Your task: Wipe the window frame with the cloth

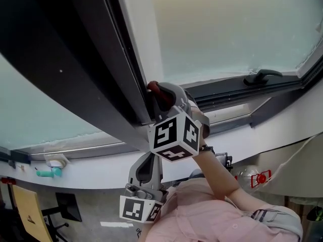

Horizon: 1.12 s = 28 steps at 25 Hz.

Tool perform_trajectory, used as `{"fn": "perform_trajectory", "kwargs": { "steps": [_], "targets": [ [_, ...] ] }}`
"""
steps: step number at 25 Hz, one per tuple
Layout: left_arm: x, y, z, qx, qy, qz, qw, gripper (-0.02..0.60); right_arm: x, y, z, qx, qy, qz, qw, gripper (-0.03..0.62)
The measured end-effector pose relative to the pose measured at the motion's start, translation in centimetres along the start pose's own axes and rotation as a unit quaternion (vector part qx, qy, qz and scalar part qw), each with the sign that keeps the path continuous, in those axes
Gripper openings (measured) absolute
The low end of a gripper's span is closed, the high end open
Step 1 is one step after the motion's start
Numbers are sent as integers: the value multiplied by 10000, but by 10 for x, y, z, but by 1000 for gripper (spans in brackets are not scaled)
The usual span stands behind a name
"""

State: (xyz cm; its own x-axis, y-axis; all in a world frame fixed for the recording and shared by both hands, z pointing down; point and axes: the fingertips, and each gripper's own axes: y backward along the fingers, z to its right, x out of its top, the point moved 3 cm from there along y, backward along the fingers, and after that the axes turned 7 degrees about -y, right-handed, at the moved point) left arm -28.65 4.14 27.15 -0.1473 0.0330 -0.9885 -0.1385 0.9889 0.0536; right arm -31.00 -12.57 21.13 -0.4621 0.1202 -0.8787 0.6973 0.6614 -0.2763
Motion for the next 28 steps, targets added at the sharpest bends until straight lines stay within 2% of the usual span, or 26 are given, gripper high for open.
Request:
{"fn": "perform_trajectory", "kwargs": {
  "steps": [7, 23, 28],
  "targets": [
    [-3, -12, -1, -160, 101, -4, 9998, -3, -5, 0, 2, 230, -419, -15, 9989, 61],
    [-27, -21, -3, -297, 170, -84, 9994, -3, -7, 2, 0, -159, -192, 132, 9996, 61],
    [-34, -29, 6, -601, 174, -164, 9979, -2, -7, 1, 1, -205, -195, 181, 9994, 61]
  ]
}}
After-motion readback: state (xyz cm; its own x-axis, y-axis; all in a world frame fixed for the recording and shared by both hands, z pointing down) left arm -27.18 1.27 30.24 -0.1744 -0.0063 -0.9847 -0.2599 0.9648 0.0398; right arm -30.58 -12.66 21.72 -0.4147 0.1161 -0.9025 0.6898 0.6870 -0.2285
